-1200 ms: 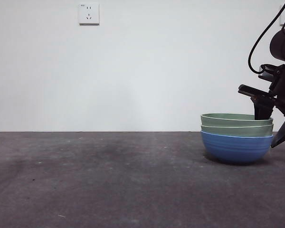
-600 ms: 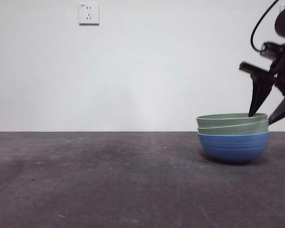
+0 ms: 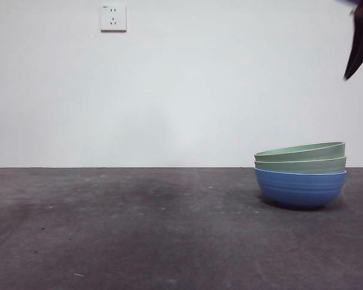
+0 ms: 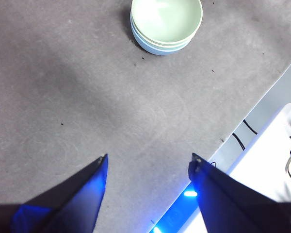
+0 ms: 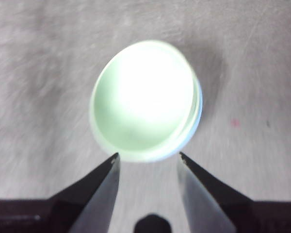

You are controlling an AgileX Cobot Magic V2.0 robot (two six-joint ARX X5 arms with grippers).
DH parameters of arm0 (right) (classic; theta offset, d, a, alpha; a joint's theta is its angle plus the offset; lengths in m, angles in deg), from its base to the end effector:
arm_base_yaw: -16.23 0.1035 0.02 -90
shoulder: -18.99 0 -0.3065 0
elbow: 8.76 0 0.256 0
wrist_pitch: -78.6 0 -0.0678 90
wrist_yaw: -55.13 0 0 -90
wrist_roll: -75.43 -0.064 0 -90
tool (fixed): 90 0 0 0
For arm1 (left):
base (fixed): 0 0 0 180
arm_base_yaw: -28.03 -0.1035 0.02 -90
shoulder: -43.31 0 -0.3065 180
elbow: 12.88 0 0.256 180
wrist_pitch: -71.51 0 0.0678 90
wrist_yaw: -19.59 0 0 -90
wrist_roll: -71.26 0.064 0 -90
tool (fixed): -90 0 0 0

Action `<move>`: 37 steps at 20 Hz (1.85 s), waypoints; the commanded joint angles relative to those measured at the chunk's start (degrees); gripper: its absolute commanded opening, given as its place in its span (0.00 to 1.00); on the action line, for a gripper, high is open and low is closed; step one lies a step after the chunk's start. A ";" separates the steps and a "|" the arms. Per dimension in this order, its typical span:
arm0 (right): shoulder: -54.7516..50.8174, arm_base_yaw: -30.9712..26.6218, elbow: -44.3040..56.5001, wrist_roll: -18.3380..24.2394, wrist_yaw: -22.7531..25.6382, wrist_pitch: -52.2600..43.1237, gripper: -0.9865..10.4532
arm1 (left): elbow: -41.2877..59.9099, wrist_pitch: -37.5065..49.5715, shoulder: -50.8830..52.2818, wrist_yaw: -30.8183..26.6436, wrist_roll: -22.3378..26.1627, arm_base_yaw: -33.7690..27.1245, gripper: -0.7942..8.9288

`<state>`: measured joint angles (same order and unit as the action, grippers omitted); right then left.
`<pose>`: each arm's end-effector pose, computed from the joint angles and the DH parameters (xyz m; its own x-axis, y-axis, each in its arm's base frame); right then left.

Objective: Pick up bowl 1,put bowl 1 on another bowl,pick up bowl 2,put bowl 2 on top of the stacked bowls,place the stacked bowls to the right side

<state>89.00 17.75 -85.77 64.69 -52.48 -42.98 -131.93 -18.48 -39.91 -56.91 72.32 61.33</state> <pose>0.2490 0.0260 0.3220 0.5861 0.3182 -0.7451 -0.0645 0.9351 0.3486 0.2154 -0.1594 0.4523 0.3477 -0.5077 -0.7883 0.6605 0.7293 -0.1784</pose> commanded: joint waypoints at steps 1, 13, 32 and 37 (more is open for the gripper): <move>-4.90 0.15 0.33 3.06 -0.13 6.27 0.26 | 0.04 -0.35 -0.04 0.11 0.72 0.11 0.37; -18.62 2.47 0.33 10.27 -0.11 23.85 0.08 | 0.04 -2.45 -0.04 0.17 1.20 0.11 0.07; -18.60 2.29 0.33 10.25 -0.07 23.76 0.09 | 0.15 13.11 4.59 -4.42 3.39 -3.32 0.08; -18.60 2.29 0.33 10.25 -0.07 23.76 0.09 | 2.99 32.35 14.86 -2.01 5.20 -13.55 0.08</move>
<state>70.40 20.02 -85.77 74.61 -52.48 -19.03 -129.96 13.82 -25.16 -59.21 76.65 48.50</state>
